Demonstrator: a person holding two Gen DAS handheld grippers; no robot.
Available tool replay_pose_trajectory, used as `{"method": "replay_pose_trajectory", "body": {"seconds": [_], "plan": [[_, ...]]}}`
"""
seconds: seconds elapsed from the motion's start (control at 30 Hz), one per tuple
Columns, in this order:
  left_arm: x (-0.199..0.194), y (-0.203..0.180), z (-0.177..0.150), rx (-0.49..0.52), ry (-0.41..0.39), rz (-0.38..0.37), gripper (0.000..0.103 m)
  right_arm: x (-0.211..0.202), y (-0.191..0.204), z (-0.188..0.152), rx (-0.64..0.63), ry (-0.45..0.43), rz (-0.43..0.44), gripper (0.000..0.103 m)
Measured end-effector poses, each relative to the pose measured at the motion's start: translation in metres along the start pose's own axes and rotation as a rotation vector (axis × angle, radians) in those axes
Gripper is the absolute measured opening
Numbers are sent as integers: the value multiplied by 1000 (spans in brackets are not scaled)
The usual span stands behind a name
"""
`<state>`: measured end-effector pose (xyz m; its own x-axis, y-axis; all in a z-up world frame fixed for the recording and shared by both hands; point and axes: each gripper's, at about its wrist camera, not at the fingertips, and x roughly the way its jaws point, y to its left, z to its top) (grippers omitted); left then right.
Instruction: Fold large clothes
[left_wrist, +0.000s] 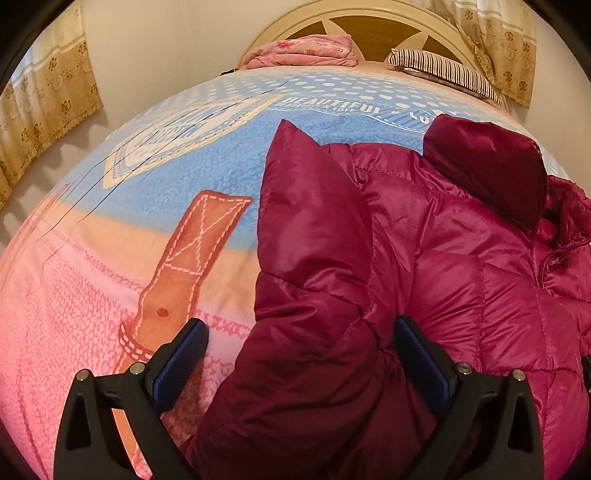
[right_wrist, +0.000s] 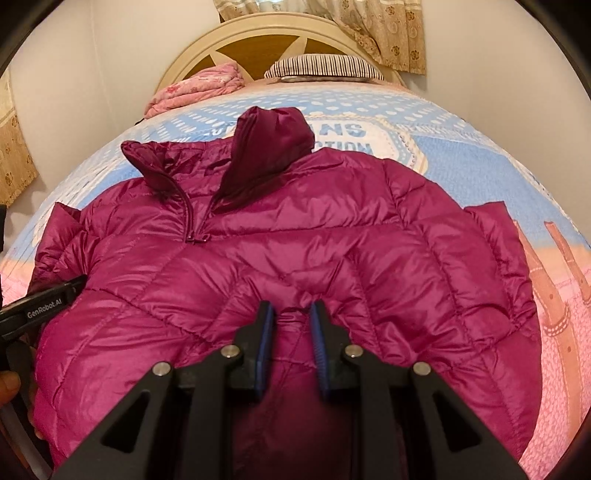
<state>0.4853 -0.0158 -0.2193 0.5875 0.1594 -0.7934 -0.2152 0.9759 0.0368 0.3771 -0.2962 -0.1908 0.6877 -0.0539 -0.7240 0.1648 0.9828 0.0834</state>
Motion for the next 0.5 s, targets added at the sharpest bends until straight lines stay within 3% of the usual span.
{"method": "replay_pose_trajectory", "body": {"seconds": [0.5], "plan": [[2,4,-1,0,-4,0,102,0,5,-1,-18,-8,-23,24]]}}
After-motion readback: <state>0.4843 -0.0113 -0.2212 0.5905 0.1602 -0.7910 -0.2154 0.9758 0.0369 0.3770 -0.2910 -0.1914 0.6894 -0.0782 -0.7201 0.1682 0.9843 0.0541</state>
